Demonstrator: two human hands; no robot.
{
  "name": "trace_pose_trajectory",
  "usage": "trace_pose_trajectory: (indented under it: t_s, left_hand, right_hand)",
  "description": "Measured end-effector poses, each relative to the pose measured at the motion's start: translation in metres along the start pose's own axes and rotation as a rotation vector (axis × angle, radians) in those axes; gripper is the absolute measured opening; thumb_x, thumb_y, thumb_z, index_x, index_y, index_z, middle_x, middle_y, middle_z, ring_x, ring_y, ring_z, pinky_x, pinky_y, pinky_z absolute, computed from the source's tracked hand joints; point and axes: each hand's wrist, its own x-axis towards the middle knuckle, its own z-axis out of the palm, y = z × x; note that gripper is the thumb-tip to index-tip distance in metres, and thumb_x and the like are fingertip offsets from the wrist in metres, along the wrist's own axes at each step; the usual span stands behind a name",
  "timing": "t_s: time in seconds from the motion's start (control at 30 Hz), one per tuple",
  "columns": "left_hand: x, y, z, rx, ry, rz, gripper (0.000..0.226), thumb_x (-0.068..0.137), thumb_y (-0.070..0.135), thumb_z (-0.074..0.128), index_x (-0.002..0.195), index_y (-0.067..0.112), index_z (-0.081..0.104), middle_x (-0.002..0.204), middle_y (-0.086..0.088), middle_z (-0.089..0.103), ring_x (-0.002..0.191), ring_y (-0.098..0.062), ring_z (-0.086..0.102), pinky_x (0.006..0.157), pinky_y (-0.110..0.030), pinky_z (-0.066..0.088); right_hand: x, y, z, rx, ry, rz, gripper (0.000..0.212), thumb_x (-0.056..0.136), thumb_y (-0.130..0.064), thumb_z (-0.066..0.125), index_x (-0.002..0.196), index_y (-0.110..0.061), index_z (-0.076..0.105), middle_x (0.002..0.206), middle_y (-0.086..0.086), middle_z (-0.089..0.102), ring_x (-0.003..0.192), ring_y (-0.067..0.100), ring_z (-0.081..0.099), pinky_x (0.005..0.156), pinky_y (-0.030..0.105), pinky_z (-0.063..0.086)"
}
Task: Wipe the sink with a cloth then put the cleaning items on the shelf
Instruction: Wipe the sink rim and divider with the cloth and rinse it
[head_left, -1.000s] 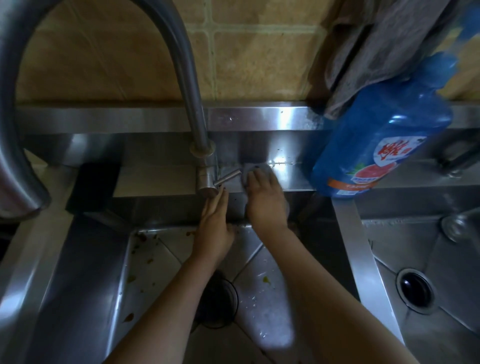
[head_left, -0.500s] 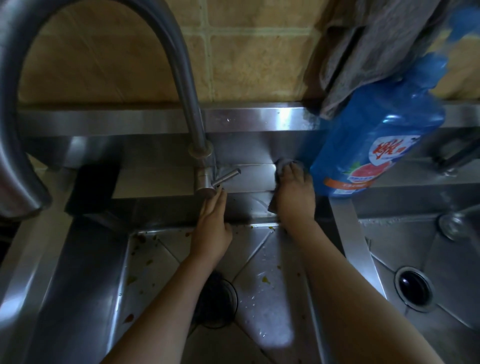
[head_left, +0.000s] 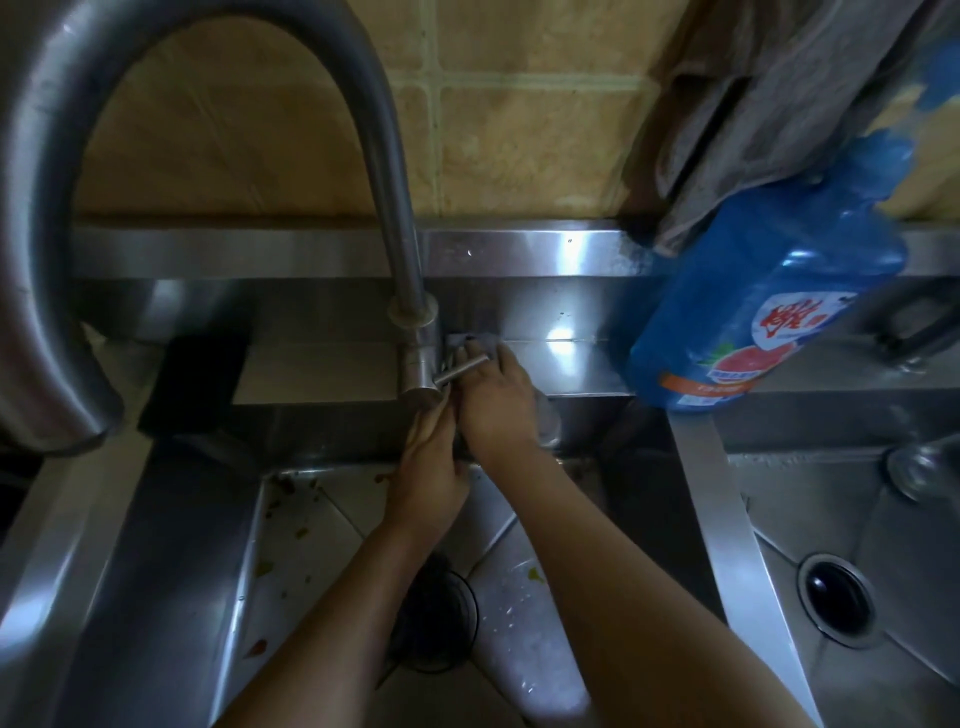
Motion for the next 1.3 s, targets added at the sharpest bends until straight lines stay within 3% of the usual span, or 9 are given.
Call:
trace_pose_trajectory:
  t_s: [0.07,0.2,0.3,0.53,0.93,1.03,1.17,1.27,1.3]
  left_hand:
    - [0.000,0.000,0.000,0.002,0.001,-0.013,0.080,0.079,-0.004,0.055,0.145,0.026,0.020,0.153,0.003,0.022,0.140,-0.018,0.019,0.115,-0.034,0.018]
    - [-0.003,0.002,-0.002,0.072,0.012,-0.007,0.079,0.080,-0.005,0.050,0.146,0.024,0.019,0.155,0.006,0.014,0.142,-0.017,0.011,0.110,-0.025,0.013]
    - [-0.003,0.006,-0.004,0.084,0.001,-0.010,0.078,0.079,-0.005,0.047,0.146,0.022,0.019,0.155,0.007,0.011,0.142,-0.016,0.009,0.110,-0.023,0.013]
    - [-0.001,0.007,-0.006,0.091,-0.010,-0.019,0.077,0.080,-0.005,0.047,0.146,0.021,0.017,0.155,0.007,0.010,0.142,-0.018,0.009,0.107,-0.018,0.010]
    - [-0.001,0.007,-0.008,0.030,-0.061,-0.020,0.077,0.080,-0.005,0.047,0.147,0.018,0.016,0.156,0.003,0.009,0.142,-0.019,0.007,0.110,-0.019,0.007]
    - [0.000,0.009,-0.013,0.010,-0.101,-0.048,0.075,0.082,-0.002,0.047,0.147,0.018,0.016,0.156,0.001,0.009,0.143,-0.020,0.007,0.113,-0.024,0.011]
    - [0.001,0.011,-0.020,-0.011,-0.137,-0.012,0.068,0.085,0.001,0.047,0.146,0.014,0.020,0.155,-0.003,0.015,0.142,-0.016,0.010,0.105,-0.012,0.006]
    - [-0.004,0.012,-0.023,-0.025,-0.124,0.022,0.062,0.086,0.000,0.046,0.144,0.011,0.026,0.154,-0.003,0.019,0.141,-0.014,0.012,0.106,-0.011,0.005]
    - [-0.008,0.012,-0.024,-0.043,-0.135,0.021,0.061,0.087,-0.001,0.046,0.143,0.012,0.027,0.154,-0.002,0.018,0.142,-0.012,0.010,0.110,-0.015,0.006]
  right_hand:
    - [0.001,0.005,-0.003,0.009,-0.026,-0.038,0.041,0.097,-0.020,0.038,0.138,-0.016,0.042,0.152,0.003,0.031,0.142,0.026,0.018,0.116,0.038,0.016]
    - [-0.001,0.023,-0.013,-0.033,-0.081,-0.067,0.053,0.092,-0.024,0.050,0.142,-0.020,0.034,0.155,0.000,0.022,0.143,0.027,0.015,0.115,0.037,0.021]
    - [-0.006,0.043,-0.021,-0.050,-0.044,0.058,0.062,0.090,-0.017,0.050,0.146,-0.017,0.025,0.156,0.001,0.018,0.142,0.027,0.015,0.117,0.035,0.018]
    - [-0.023,0.077,-0.038,-0.074,0.073,0.288,0.066,0.082,-0.007,0.059,0.142,-0.015,0.031,0.153,0.005,0.023,0.135,0.032,0.027,0.110,0.040,0.029]
    - [-0.021,0.065,-0.040,-0.157,0.063,0.362,0.059,0.082,-0.008,0.060,0.136,-0.018,0.040,0.148,0.006,0.028,0.125,0.039,0.033,0.100,0.047,0.034]
    - [-0.016,0.071,-0.043,-0.128,0.070,0.353,0.040,0.084,-0.009,0.059,0.122,-0.019,0.054,0.139,0.006,0.042,0.119,0.033,0.041,0.097,0.037,0.034]
    - [-0.021,0.077,-0.053,0.159,0.174,0.277,0.031,0.091,-0.008,0.051,0.121,-0.006,0.059,0.132,0.014,0.053,0.121,0.030,0.048,0.100,0.031,0.032]
    - [-0.036,0.068,-0.057,0.463,0.201,0.303,0.032,0.089,-0.005,0.057,0.121,-0.006,0.060,0.125,0.014,0.059,0.100,0.015,0.059,0.086,0.001,0.035]
    - [-0.041,0.064,-0.055,0.517,0.196,0.311,0.034,0.088,-0.005,0.059,0.121,-0.007,0.060,0.123,0.012,0.060,0.099,0.014,0.058,0.084,-0.002,0.032]
